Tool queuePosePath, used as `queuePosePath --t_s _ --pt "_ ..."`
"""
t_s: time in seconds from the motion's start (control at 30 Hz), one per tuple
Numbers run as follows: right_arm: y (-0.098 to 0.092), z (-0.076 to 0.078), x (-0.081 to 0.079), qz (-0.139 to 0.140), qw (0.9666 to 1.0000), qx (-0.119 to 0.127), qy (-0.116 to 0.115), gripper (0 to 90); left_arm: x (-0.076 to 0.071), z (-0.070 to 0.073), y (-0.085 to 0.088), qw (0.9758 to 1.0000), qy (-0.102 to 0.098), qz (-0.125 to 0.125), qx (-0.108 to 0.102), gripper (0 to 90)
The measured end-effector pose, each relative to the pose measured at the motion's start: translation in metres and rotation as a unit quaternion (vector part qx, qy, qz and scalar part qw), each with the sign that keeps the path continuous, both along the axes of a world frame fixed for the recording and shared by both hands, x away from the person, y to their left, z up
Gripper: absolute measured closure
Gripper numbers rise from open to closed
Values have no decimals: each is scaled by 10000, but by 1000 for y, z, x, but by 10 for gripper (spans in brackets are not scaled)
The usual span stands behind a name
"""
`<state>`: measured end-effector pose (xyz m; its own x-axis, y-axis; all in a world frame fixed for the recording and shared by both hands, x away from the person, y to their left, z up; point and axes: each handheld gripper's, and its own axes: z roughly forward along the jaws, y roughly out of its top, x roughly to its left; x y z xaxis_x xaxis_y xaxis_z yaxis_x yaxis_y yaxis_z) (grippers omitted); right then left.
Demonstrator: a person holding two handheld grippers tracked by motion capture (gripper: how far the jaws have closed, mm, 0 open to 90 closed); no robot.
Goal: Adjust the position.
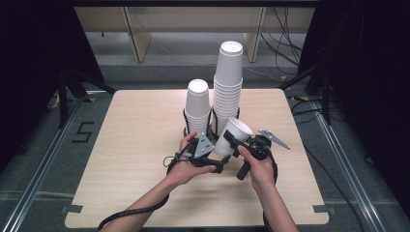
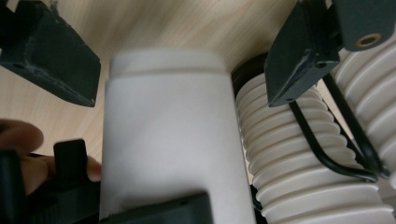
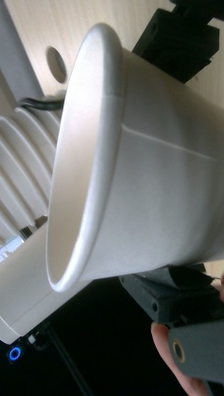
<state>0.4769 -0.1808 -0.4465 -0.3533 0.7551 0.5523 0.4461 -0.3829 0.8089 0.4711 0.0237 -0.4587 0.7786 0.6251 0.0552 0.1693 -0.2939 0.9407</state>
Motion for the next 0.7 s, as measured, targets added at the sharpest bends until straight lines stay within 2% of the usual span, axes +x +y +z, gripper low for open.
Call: queuePosePath --t_s 0.03,0.1,0.13,0.17,0.2,0.23,0.27,0.33,0.37,0.43,0.47,0.5,0.57,0.6,0.63,0.7 --pt "0 1 0 -18 10000 31 -11 165 -1 1 4 10000 33 -3 -1 103" --pt "-6 2 1 -111 9997 -193 -121 166 -3 2 12 9999 105 1 -72 105" --pt "-7 4 -1 -92 9998 -161 -116 166 -4 2 14 9999 109 6 -104 105" --pt "-8 4 -1 -134 9995 -243 -149 166 -4 2 14 9999 109 6 -104 106" --pt "-10 5 -1 -140 9987 -429 -242 166 -6 3 22 9996 208 18 -198 107" --pt "-10 5 -1 -140 9987 -429 -242 166 -6 3 22 9996 208 18 -198 107" --pt "-12 6 -1 -230 9968 -708 -291 167 -8 4 29 9990 304 41 -325 108" --pt "-11 7 -3 -203 9974 -636 -268 167 -10 5 33 9989 304 68 -358 109" --pt "-13 8 -4 -253 9954 -856 -359 166 -12 5 39 9990 294 94 -328 111" --pt "-13 9 -7 -318 9936 -994 -427 167 -15 5 46 9989 288 137 -354 114" --pt "-13 11 -8 -328 9939 -973 -408 166 -17 5 48 9989 283 160 -341 115" --pt "-15 11 -8 -333 9923 -1071 -519 166 -19 5 51 9987 265 199 -397 115" --pt "-15 14 -11 -342 9928 -1020 -529 166 -21 6 56 9983 274 263 -444 117" --pt "-15 14 -12 -406 9919 -1088 -517 166 -23 6 59 9982 263 293 -451 118" --pt "-16 16 -12 -318 9919 -1095 -553 167 -23 6 59 9982 263 293 -451 119" --pt "-17 17 -14 -377 9895 -1231 -656 166 -26 5 65 9979 256 371 -457 121"
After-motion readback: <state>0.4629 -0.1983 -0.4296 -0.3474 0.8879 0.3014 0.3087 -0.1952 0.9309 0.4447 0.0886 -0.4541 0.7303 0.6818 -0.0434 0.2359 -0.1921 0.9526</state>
